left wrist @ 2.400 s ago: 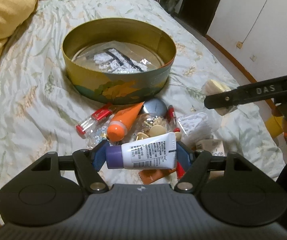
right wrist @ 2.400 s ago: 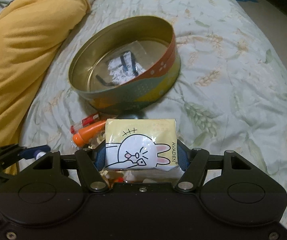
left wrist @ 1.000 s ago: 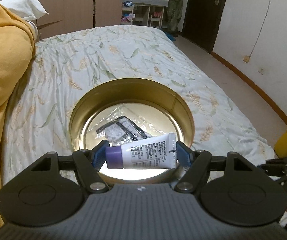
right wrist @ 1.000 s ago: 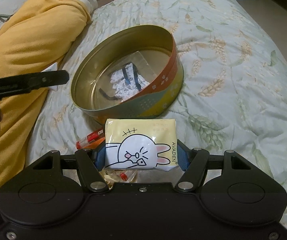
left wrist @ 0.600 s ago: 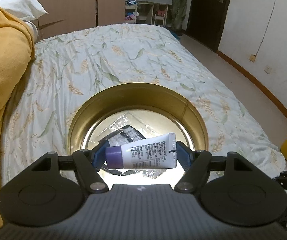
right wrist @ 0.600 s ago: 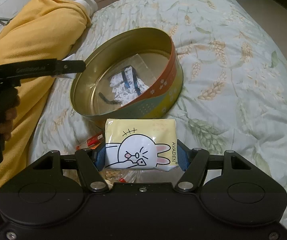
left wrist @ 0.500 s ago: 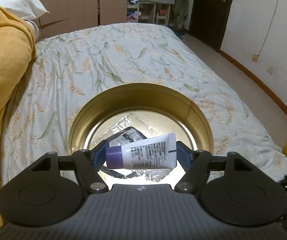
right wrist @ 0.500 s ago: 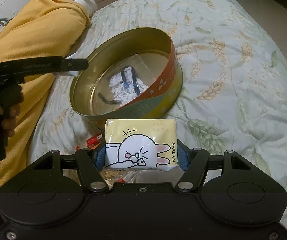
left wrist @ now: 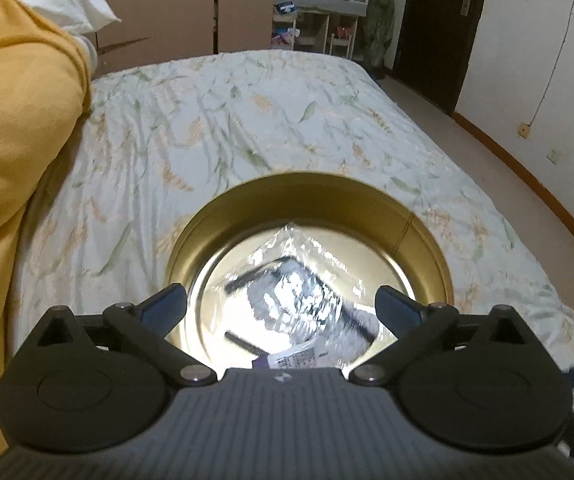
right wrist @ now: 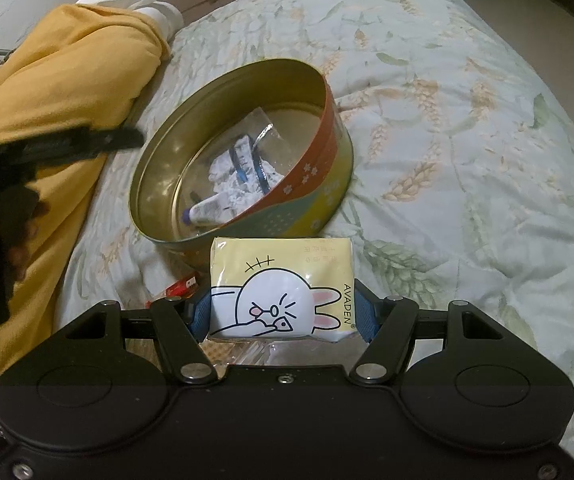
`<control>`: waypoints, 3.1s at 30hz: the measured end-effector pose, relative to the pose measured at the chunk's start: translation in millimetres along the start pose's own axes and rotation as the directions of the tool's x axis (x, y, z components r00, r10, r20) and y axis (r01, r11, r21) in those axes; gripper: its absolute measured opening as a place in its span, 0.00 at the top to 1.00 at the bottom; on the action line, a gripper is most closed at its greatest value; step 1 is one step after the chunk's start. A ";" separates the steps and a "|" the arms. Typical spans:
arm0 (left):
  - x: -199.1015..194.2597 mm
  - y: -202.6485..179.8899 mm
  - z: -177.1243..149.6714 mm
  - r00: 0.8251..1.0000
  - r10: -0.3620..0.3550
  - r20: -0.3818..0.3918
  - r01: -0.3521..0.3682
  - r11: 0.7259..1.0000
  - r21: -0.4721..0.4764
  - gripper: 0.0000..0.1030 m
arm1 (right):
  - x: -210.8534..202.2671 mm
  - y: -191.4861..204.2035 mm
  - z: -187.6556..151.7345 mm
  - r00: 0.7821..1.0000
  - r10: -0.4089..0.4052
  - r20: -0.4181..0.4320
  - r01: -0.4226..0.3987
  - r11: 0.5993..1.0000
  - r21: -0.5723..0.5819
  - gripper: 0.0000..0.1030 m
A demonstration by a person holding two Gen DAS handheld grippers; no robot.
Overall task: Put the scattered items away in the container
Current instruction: 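Carry the white-purple tube over the tin and open the left gripper, then grasp the orange VC tube with the left gripper and lift it, then lower the bunny box into the tin and open the right gripper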
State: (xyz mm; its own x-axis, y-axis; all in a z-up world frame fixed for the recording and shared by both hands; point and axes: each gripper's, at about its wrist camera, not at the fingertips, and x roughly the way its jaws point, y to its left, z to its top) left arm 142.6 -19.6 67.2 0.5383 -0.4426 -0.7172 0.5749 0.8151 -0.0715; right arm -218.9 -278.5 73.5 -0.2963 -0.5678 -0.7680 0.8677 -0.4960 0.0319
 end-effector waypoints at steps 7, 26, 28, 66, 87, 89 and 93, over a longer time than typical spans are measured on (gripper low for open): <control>-11.9 9.2 -36.7 0.994 -0.057 -0.093 0.060 0.998 0.031 0.00 | -3.6 -3.1 1.3 1.000 0.001 0.009 -0.001 1.000 0.015 0.37; 33.4 -15.5 -111.7 0.942 -0.168 -0.290 0.206 0.973 0.106 0.08 | -5.6 -5.5 2.1 1.000 0.001 0.019 -0.001 1.000 0.028 0.37; 37.9 -13.9 -117.3 0.934 -0.196 -0.298 0.228 0.971 0.076 0.12 | -5.3 -5.3 2.1 1.000 0.001 0.018 -0.001 1.000 0.028 0.37; -62.4 -13.8 -133.5 0.979 -0.195 -0.059 0.186 0.974 -0.132 0.60 | -4.4 14.0 -21.5 0.996 -0.090 0.019 0.091 0.995 -0.029 0.37; -59.6 4.2 -119.3 0.977 -0.212 -0.002 0.210 0.968 -0.138 0.60 | -27.8 63.7 6.4 0.991 -0.106 0.084 0.117 0.983 -0.143 0.37; -60.5 7.2 -118.4 0.977 -0.213 0.003 0.211 0.966 -0.147 0.60 | -28.2 68.1 13.3 0.990 -0.108 0.091 0.122 0.980 -0.157 0.37; -63.4 12.6 -116.8 0.979 -0.204 0.014 0.203 0.966 -0.157 0.60 | -25.5 77.8 28.2 0.989 -0.108 0.102 0.124 0.976 -0.177 0.37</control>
State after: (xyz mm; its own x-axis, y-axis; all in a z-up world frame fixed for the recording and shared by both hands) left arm 43.7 62.4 30.8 0.4187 -0.6046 -0.6776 0.5680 0.7565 -0.3241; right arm -155.0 -321.1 113.6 -0.4269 -0.5750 -0.6979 0.8809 -0.4388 -0.1773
